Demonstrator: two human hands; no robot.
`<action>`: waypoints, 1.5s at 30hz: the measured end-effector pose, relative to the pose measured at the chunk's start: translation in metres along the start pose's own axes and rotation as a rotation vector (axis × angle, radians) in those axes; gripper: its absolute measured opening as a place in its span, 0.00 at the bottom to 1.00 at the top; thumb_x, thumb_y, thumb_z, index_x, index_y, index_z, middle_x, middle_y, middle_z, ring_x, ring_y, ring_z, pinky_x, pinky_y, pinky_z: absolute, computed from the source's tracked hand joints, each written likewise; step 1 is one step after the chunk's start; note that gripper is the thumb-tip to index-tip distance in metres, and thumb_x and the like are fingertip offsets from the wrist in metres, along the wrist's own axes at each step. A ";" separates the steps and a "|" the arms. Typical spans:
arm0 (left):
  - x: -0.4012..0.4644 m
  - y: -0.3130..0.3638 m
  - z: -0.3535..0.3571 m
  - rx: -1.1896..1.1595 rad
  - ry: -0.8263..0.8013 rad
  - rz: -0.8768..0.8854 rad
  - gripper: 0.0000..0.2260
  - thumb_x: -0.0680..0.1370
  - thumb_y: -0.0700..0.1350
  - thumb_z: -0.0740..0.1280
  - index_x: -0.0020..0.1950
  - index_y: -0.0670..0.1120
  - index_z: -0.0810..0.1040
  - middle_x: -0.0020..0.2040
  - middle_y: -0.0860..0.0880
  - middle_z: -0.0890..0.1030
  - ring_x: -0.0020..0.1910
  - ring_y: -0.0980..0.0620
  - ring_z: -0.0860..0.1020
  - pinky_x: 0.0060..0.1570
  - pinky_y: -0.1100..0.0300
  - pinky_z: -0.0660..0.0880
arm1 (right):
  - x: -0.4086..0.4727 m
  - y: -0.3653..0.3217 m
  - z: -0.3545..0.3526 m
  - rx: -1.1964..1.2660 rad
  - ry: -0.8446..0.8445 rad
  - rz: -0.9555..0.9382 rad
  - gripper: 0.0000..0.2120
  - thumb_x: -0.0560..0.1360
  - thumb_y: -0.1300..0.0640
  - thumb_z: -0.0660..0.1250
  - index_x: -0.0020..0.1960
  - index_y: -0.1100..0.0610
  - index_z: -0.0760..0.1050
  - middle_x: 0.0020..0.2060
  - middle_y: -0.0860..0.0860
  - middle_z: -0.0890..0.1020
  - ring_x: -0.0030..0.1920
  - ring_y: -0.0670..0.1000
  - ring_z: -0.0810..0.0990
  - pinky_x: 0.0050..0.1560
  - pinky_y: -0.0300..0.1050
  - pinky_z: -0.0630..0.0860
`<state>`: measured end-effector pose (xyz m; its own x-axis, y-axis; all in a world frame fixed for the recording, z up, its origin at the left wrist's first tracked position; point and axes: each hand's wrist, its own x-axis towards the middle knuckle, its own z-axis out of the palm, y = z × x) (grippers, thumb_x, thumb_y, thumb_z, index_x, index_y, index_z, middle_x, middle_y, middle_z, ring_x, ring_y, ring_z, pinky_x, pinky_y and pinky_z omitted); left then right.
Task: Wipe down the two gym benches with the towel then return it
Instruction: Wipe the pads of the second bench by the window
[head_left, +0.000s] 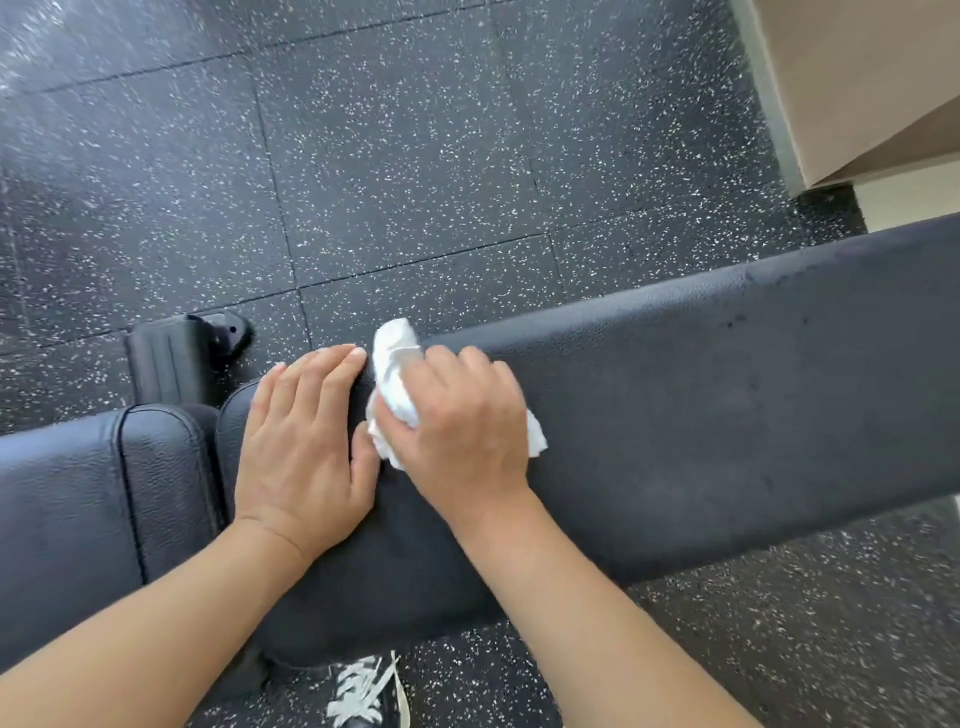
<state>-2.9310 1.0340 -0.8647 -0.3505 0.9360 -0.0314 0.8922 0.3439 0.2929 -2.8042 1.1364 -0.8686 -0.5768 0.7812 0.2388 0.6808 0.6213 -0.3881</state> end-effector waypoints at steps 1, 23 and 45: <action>0.000 0.000 0.001 -0.004 0.007 0.006 0.27 0.77 0.48 0.57 0.74 0.40 0.71 0.72 0.42 0.74 0.71 0.37 0.72 0.75 0.37 0.64 | 0.002 -0.014 0.007 0.027 -0.008 0.003 0.12 0.76 0.46 0.70 0.43 0.54 0.77 0.35 0.50 0.74 0.37 0.55 0.70 0.38 0.50 0.59; -0.001 0.001 -0.002 -0.007 -0.010 -0.007 0.27 0.77 0.49 0.59 0.75 0.42 0.70 0.72 0.44 0.75 0.71 0.40 0.72 0.77 0.40 0.63 | -0.062 0.066 -0.028 -0.122 0.079 0.004 0.09 0.79 0.48 0.66 0.44 0.53 0.74 0.33 0.49 0.68 0.34 0.54 0.64 0.35 0.50 0.60; 0.068 0.143 0.022 0.200 -0.271 0.191 0.29 0.83 0.54 0.50 0.84 0.49 0.56 0.82 0.45 0.62 0.79 0.41 0.61 0.77 0.40 0.59 | -0.041 0.174 -0.088 -0.128 0.224 0.126 0.10 0.74 0.52 0.73 0.49 0.52 0.72 0.34 0.51 0.71 0.34 0.57 0.71 0.33 0.54 0.72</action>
<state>-2.8209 1.1485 -0.8462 -0.1083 0.9612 -0.2536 0.9815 0.1440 0.1265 -2.6224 1.2180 -0.8672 -0.3798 0.8379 0.3921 0.8002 0.5102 -0.3151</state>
